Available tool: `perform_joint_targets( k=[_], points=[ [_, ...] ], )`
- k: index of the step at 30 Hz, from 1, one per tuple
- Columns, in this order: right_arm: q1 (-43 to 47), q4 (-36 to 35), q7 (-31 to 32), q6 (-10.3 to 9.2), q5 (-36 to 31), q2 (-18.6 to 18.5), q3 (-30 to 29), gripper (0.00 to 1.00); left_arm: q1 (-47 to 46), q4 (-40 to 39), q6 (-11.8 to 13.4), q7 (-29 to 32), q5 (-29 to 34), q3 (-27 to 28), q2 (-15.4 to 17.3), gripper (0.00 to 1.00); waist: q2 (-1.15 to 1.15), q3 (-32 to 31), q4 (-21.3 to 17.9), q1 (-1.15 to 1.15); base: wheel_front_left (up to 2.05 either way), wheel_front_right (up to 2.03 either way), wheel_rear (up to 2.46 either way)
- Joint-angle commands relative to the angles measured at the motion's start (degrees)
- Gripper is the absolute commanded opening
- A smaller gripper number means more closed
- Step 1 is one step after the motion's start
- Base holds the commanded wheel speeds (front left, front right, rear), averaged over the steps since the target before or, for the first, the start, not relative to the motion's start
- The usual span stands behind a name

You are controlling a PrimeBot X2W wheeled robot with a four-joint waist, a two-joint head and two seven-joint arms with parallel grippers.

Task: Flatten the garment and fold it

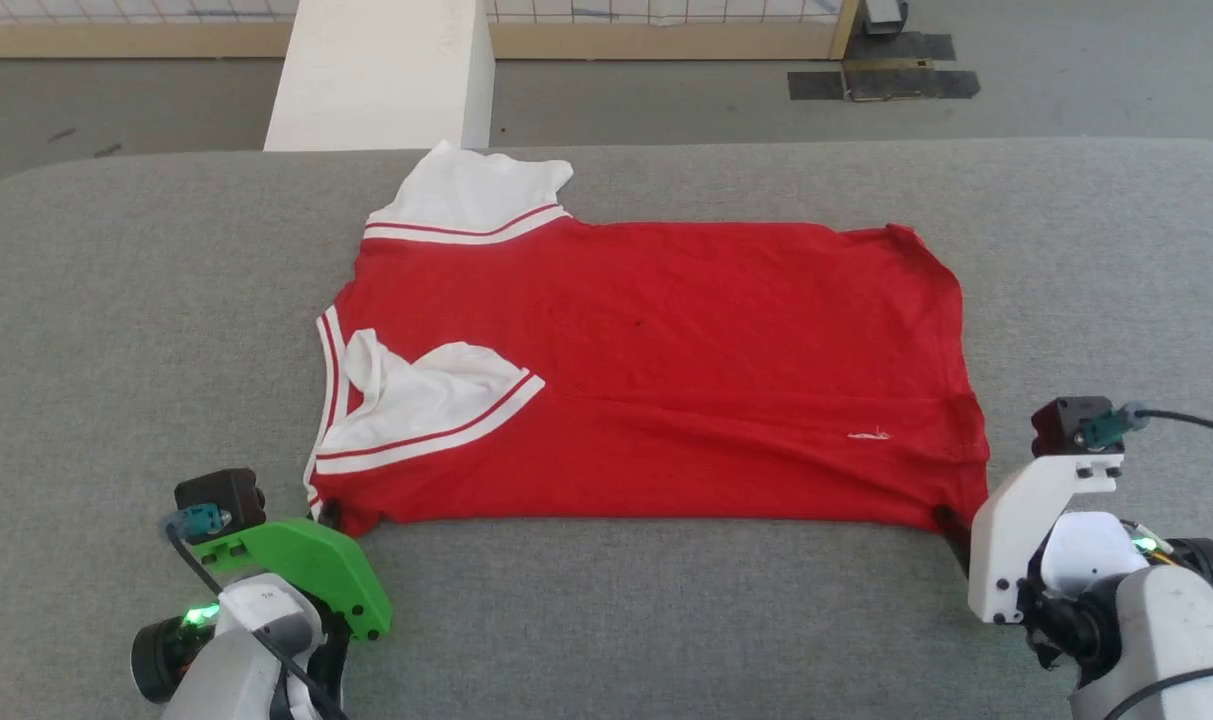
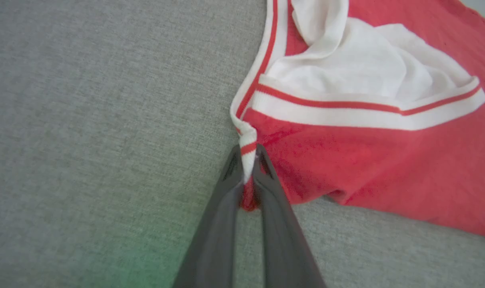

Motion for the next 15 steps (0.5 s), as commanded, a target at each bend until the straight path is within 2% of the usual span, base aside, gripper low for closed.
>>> perform_joint_targets(
  k=[1,2,3,6,9,15],
  points=[
    [0.5,0.7,2.4,-0.1,0.2,0.1,0.1,0.32,-0.7,0.9,-0.4,-0.5,0.2,-0.2,-0.1,0.0,0.0,0.3,0.5,0.0,0.0,0.0,0.0],
    [0.7,0.2,3.4,-0.1,0.4,0.1,0.1,0.14,-0.8,1.1,-0.5,-0.9,0.3,-0.3,-0.1,0.0,0.0,0.3,0.7,0.0,0.0,0.0,0.0],
    [1.0,-0.5,4.1,-0.1,0.6,0.1,0.2,0.0,-0.9,1.3,-0.7,-1.3,0.4,-0.3,-0.1,0.0,0.0,0.2,0.8,0.0,0.0,0.0,0.0],
    [1.8,-3.1,2.8,-0.1,1.4,0.1,0.0,0.0,-1.1,1.4,-1.2,-3.1,0.9,-0.4,0.4,0.0,0.0,-0.2,0.9,0.0,0.0,0.0,0.0],
    [3.0,-6.3,-1.6,-0.1,2.5,0.1,-1.4,0.0,-0.6,0.9,-1.0,-4.8,1.7,-0.2,1.1,0.0,0.0,-1.5,0.7,0.0,0.0,0.0,0.0],
    [9.2,-12.7,-5.9,-0.1,5.2,0.1,-3.7,0.0,4.8,-3.8,1.1,-3.4,2.4,-0.1,3.3,0.0,0.0,-4.4,-0.3,0.0,0.0,0.0,0.0]
  ],
)
